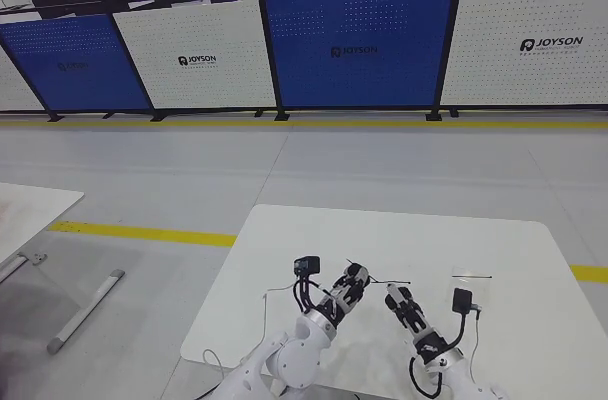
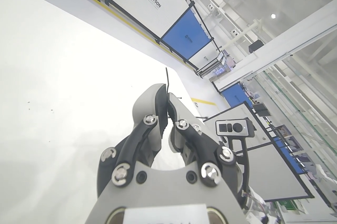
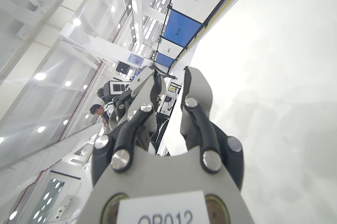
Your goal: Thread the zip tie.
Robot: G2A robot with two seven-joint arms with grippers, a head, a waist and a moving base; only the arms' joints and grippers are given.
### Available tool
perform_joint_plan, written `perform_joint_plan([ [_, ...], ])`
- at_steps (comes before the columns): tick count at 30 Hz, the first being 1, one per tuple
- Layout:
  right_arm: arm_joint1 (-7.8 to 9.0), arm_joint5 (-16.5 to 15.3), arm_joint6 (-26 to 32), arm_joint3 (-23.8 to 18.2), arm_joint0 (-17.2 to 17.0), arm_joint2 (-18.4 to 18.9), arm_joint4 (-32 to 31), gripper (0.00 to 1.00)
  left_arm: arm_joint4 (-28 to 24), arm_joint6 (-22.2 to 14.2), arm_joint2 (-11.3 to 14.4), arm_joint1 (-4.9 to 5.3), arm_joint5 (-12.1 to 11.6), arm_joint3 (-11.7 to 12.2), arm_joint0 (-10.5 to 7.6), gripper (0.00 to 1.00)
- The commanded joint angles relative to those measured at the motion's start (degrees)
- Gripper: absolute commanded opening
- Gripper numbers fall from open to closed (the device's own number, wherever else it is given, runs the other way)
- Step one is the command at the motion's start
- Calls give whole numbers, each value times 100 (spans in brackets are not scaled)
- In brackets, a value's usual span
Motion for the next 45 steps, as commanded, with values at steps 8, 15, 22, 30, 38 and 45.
perform_joint_plan([
  [8,21,-225,31,87,-104,152,320,100,-377,-81,-49,-18,-50,-170,23,0],
  [15,22,-205,-2,84,-97,157,262,100,-377,-81,-49,-18,-50,-170,23,0],
  [22,68,-576,-713,65,-97,164,-1539,100,-1373,-42,-158,-74,152,-305,115,0],
  [30,65,-414,-1272,132,-106,53,-2595,100,-2057,-270,-206,-95,16,-463,155,0],
  [38,40,235,-1860,200,-49,-65,-3596,100,-1946,-146,-206,-97,53,-432,146,0],
  [45,-18,563,-2363,292,48,-309,-4124,100,-1688,12,-54,-124,322,-354,54,0],
])
